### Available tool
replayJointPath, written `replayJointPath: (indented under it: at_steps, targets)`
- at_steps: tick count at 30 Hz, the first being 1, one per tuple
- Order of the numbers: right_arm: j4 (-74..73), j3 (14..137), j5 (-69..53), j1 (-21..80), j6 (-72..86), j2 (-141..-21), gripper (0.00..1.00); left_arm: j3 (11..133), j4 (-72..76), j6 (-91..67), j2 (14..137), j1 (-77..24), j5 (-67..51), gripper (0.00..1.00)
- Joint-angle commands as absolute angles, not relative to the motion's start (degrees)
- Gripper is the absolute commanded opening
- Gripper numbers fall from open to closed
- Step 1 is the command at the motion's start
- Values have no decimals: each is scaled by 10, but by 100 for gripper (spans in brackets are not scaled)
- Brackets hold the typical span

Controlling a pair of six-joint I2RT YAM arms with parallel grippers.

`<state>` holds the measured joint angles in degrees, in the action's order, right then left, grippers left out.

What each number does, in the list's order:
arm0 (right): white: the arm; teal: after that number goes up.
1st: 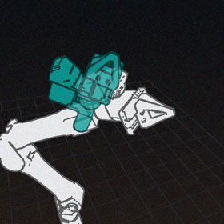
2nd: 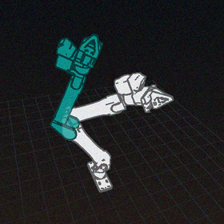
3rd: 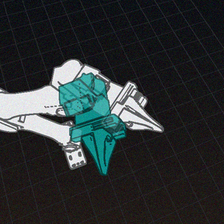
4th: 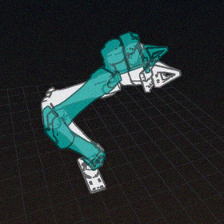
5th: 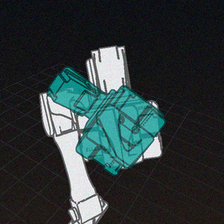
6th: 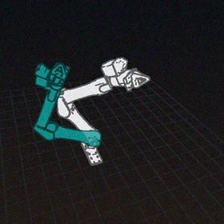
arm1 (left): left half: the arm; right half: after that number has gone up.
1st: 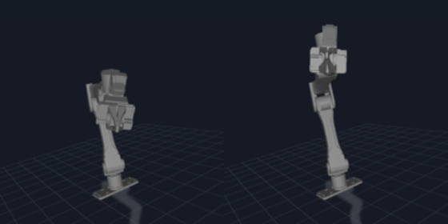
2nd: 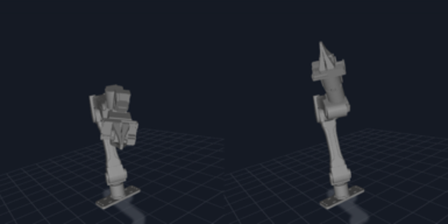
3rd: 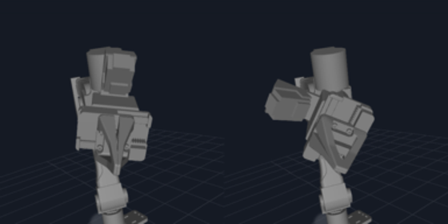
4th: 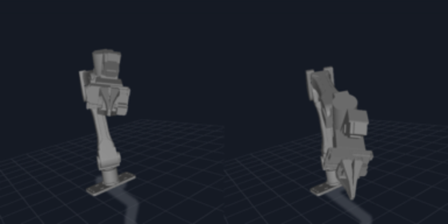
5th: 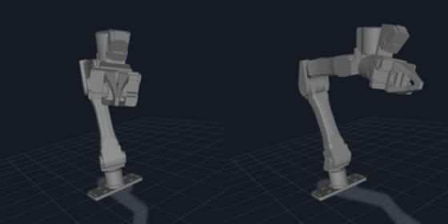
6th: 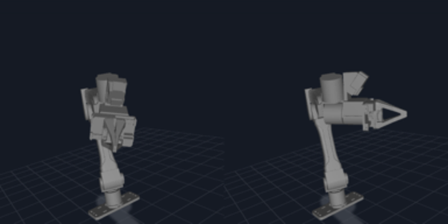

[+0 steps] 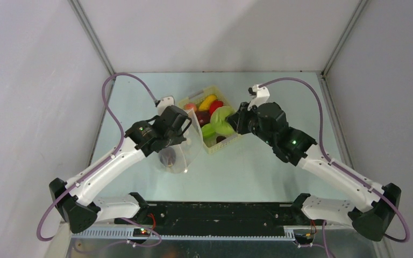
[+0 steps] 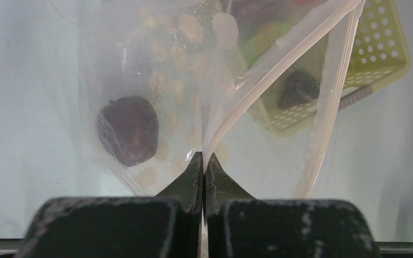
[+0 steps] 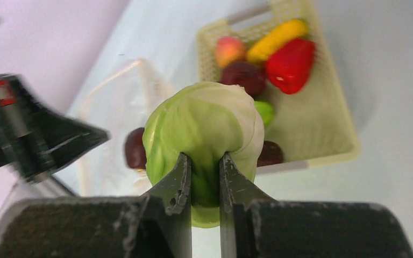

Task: Place the food in the zip-top bag and seal the zipper
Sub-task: Pick up the fake vegetable from the bin, then place the fake vegetable in the zipper food storage bag.

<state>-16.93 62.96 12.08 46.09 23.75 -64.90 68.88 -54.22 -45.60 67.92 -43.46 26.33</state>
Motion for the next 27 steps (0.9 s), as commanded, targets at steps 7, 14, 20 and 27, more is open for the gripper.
replayJointPath:
  at_steps: [7,14,20,27]
  targets:
    - [-12,617,8,525,269,-665,3,694,-515,-455,669,-431,246,0]
    - [22,617,-7,545,286,-706,3,686,-512,-454,658,-431,241,0]
    - [3,616,59,549,303,-738,3,680,-508,-455,640,-431,231,0]
    - [-48,619,157,556,302,-750,4,676,-502,-451,626,-431,225,0]
